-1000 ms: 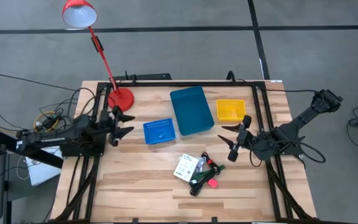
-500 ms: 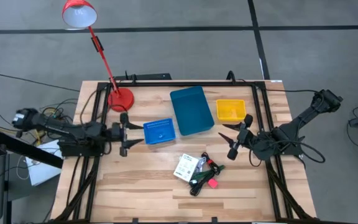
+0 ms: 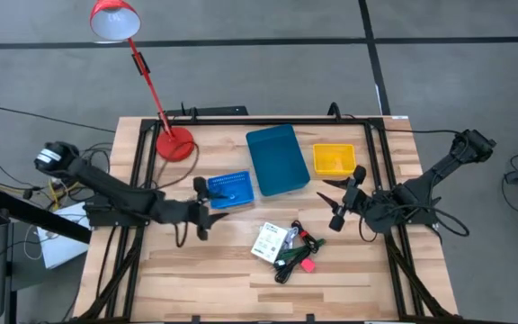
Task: Pick and place items into bin
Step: Put the white card reader box into the blue basket
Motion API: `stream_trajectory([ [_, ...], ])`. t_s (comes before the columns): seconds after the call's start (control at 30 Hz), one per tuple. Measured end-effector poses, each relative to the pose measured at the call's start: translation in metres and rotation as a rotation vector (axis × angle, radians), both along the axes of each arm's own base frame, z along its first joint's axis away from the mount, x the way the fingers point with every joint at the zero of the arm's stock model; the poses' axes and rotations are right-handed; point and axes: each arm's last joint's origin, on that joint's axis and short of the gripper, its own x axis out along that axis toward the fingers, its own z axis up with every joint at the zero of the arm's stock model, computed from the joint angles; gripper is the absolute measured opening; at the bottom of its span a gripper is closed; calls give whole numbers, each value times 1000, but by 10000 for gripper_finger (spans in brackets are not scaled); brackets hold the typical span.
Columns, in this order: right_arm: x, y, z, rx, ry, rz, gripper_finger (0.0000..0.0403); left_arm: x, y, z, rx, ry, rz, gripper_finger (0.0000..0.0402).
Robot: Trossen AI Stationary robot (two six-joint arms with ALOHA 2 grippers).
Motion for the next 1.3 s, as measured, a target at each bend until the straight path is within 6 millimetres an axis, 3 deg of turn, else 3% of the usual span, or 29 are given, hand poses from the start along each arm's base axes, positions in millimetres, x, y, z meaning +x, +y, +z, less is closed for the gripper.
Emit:
stream_trajectory([
  [0.5,0,0,0,-25,19,10,177,45,-60,-23,142,314,-12,238],
  [0.9,-17,0,2,-51,57,69,177,68,-113,-50,93,298,74,238],
  [1.3,-36,9,8,-39,37,184,177,83,-148,-93,241,387,86,238],
])
